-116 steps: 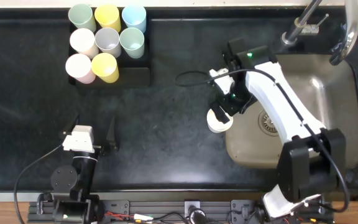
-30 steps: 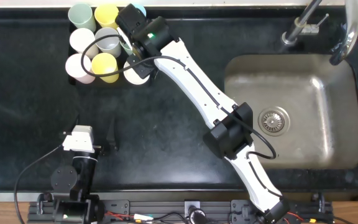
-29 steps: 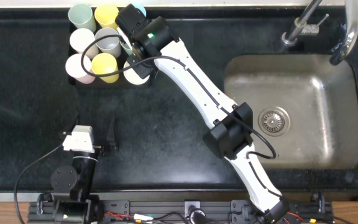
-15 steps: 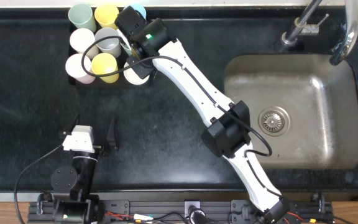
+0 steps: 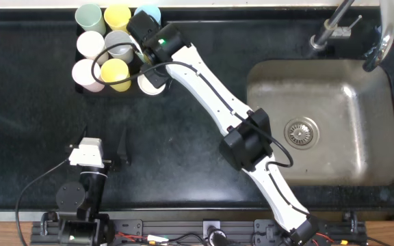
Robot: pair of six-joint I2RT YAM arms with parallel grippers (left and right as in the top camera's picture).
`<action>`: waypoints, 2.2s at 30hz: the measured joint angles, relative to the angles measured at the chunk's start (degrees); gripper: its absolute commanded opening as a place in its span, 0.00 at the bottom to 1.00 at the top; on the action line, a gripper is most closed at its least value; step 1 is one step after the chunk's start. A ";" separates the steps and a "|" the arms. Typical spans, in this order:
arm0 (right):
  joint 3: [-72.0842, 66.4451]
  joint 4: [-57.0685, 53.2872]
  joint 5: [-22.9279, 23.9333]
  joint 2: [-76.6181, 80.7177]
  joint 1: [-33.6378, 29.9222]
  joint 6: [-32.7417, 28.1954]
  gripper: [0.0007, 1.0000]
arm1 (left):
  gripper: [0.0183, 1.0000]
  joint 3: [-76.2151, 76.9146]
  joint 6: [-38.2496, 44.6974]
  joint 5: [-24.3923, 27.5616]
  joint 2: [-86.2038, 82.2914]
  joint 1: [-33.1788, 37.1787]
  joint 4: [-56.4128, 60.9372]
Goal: Store Cups
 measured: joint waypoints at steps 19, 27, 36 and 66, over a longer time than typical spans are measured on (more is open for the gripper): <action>0.00 -0.11 0.37 0.24 0.00 -0.22 1.00 | 1.00 0.02 0.00 0.00 0.00 0.00 -0.02; 0.00 -0.55 0.42 0.20 -0.02 -0.15 1.00 | 1.00 0.00 0.00 0.00 0.00 0.00 -0.02; 0.00 -1.66 0.81 -9.70 -2.43 0.52 1.00 | 1.00 0.02 0.00 0.00 0.00 0.00 0.00; -103.82 37.75 16.46 -111.03 -30.53 19.23 1.00 | 1.00 0.00 0.15 0.02 0.00 0.00 0.02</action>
